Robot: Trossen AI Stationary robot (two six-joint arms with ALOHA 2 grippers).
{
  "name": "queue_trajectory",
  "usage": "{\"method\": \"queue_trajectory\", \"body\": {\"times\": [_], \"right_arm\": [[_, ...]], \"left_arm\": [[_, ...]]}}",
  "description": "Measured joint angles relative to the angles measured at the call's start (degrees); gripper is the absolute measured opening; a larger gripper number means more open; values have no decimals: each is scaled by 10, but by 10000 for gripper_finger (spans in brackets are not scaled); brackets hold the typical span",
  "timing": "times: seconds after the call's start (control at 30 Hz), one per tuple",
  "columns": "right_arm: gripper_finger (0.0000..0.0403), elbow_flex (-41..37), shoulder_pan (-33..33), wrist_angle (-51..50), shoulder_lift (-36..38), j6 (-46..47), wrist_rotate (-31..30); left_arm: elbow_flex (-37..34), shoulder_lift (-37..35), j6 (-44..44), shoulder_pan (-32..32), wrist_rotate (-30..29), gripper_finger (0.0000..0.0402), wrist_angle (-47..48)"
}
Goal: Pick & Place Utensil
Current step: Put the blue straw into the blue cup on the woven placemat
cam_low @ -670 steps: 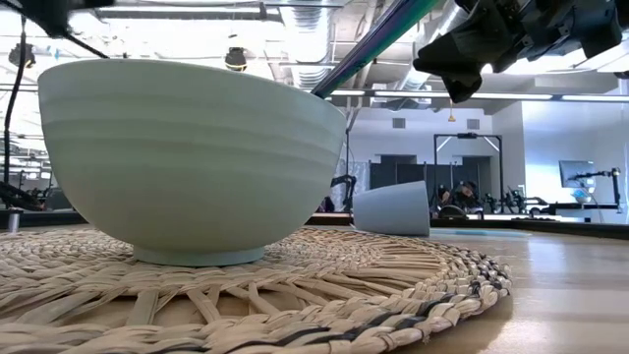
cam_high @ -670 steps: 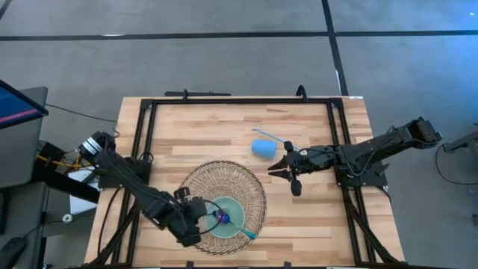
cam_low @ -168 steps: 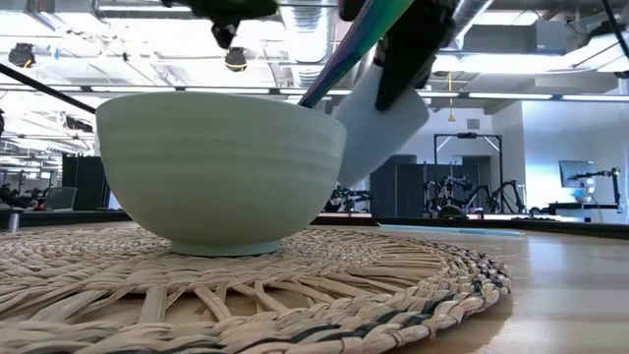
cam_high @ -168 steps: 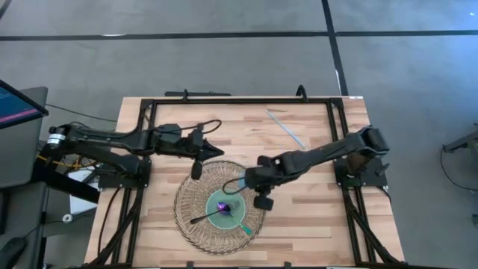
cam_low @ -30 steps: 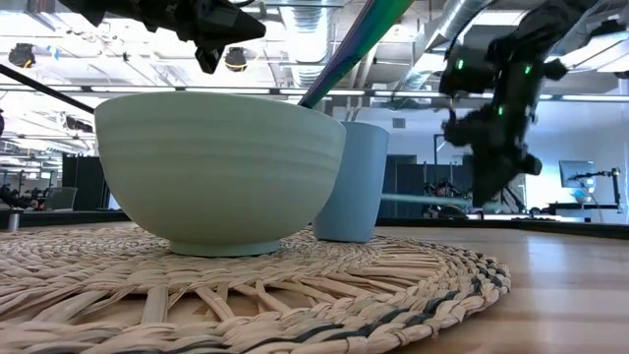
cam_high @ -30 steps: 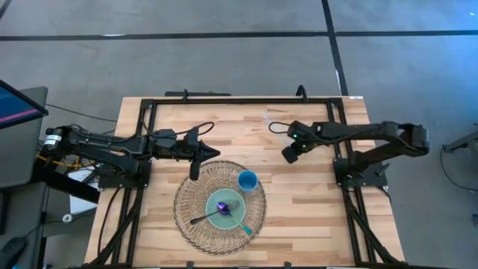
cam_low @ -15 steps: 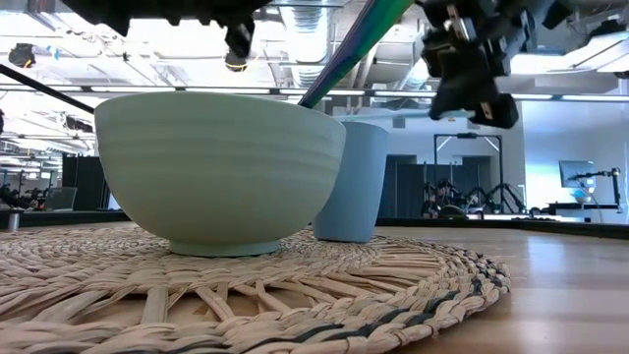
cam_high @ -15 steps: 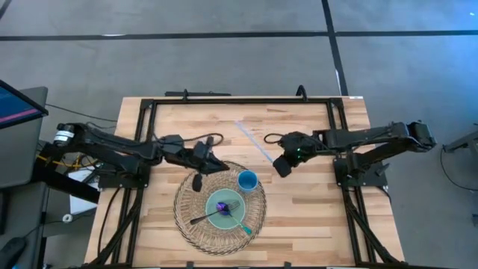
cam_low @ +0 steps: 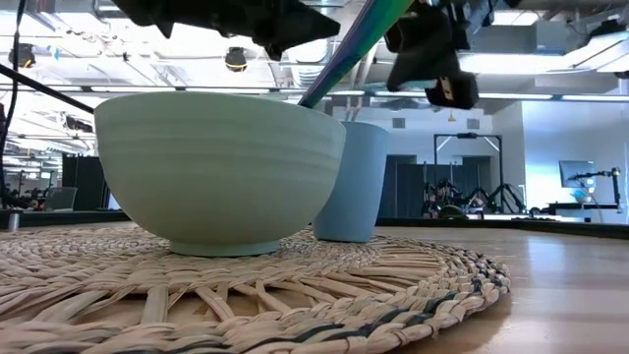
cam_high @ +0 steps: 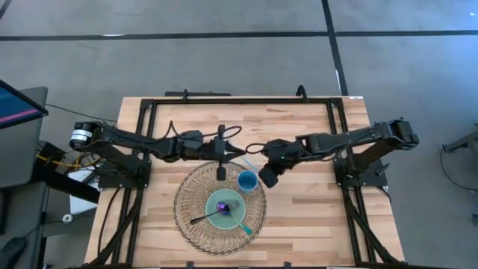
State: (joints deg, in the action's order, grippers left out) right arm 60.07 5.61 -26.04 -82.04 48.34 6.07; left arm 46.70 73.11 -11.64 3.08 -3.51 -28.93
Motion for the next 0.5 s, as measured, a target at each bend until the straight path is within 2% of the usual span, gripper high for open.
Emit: {"method": "queue_trajectory", "body": {"times": [0.23, 0.37, 0.5], "right_arm": [[1, 8, 0, -16, -1, -7, 0], [1, 8, -9, -28, -9, -7, 0], [1, 9, -14, -14, -12, 8, 0]], "left_arm": [[-1, -25, 14, 5, 11, 18, 98], [-1, -22, 2, 15, 12, 51, 109], [-2, -3, -52, 25, -13, 93, 110]]}}
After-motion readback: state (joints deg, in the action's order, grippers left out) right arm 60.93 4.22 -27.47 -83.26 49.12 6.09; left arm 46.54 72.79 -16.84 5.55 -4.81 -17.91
